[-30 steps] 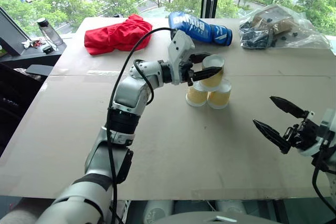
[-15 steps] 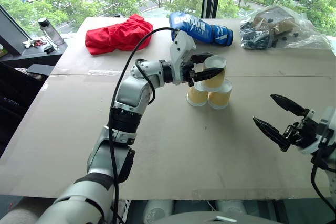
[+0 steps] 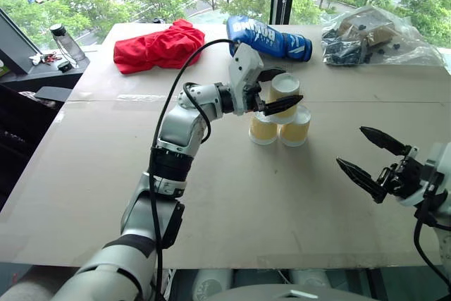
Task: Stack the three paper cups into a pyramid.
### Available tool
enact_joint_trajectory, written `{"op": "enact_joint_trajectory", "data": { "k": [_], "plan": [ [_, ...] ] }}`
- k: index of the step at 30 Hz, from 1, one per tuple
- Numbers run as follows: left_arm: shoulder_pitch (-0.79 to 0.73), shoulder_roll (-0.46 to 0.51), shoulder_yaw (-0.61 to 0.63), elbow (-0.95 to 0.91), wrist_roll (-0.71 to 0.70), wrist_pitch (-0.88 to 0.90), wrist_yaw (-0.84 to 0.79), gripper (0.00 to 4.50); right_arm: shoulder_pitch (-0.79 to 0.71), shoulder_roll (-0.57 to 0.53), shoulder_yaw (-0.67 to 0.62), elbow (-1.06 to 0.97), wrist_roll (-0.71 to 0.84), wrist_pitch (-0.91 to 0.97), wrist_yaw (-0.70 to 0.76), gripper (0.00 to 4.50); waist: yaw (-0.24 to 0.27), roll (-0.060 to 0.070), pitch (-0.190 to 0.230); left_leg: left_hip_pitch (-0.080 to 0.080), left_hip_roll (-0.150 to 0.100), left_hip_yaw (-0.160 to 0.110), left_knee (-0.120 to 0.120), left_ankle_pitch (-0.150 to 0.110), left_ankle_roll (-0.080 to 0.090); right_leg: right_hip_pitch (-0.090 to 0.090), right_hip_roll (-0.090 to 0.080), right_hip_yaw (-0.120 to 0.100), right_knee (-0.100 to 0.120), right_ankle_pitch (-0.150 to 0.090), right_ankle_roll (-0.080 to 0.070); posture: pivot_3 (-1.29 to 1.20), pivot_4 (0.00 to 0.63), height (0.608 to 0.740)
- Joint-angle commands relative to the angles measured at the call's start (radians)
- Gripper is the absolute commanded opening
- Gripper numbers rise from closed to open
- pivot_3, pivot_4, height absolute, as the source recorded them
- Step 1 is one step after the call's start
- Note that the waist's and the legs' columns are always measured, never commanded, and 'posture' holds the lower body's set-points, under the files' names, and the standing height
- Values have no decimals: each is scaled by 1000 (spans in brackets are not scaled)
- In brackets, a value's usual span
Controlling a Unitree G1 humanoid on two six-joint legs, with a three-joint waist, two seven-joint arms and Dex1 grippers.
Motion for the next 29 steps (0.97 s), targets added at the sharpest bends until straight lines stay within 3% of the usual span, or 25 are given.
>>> {"op": "enact_joint_trajectory", "data": {
  "k": [1, 6, 10, 12, 14, 17, 22, 25, 29],
  "plan": [
    [8, -10, 59, -102, -76, -13, -15, 4378, -5, -6, -11, -11, 7, -12, 4, 4500, 0, 0, 0, 0, 0, 0, 0, 0, 0, 0, 0, 0, 0, 0, 0, 0, 150, 740],
    [28, -8, 125, -255, -169, -17, -10, 4378, 3, -8, -9, 3, 2, -19, 23, 4500, 0, 0, 0, 0, 1, 0, 0, 2, -3, 0, 0, 0, 0, 0, 0, 0, 150, 740],
    [78, 33, 197, -426, -282, 95, 58, 4378, 3, -10, -14, 22, 6, -21, 42, 4500, -2, 0, 0, 0, 1, 0, 0, 2, -3, 0, 0, 0, 0, 0, 0, 0, 150, 740],
    [148, 90, 229, -516, -331, 175, 91, 4378, 5, -12, -14, 34, 10, -20, 55, 4500, -6, 1, 0, 1, 1, 0, 0, 2, -3, 0, 0, 1, 0, 0, 0, 0, 150, 740],
    [369, 206, 314, -639, -349, 270, 130, 4378, 16, -13, -9, 68, 15, -17, 90, 4500, -16, 3, -1, 2, 2, 1, -1, 1, -3, 0, 0, 2, 0, 0, 0, 0, 150, 740],
    [676, 310, 371, -743, -278, 281, 158, 4378, 35, -15, 6, 119, -1, -31, 138, 4500, -27, 3, -1, 4, 3, 2, -4, 0, -1, 0, 0, 4, 0, 0, 0, 0, 150, 740],
    [1034, 305, 326, -814, -102, 150, 237, 4378, 48, -19, 30, 208, -41, -67, 204, 4500, 7, 1, 1, 3, 2, 0, -2, -1, 1, 2, -4, 5, -1, 0, -1, 0, 150, 740],
    [1149, 272, 269, -802, -10, 60, 274, 4378, 44, -31, 43, 276, -85, -101, 234, 4500, 23, 2, 0, 5, 0, 2, -2, -1, 1, 4, -11, 8, -2, 0, -2, 0, 150, 740],
    [1188, 253, 225, -782, 50, 1, 294, 4378, 33, -45, 53, 363, -142, -142, 253, 4500, 27, 2, 0, 4, 0, 2, -2, -1, 1, 3, -11, 8, -3, 0, -3, 0, 150, 740]
  ]
}}
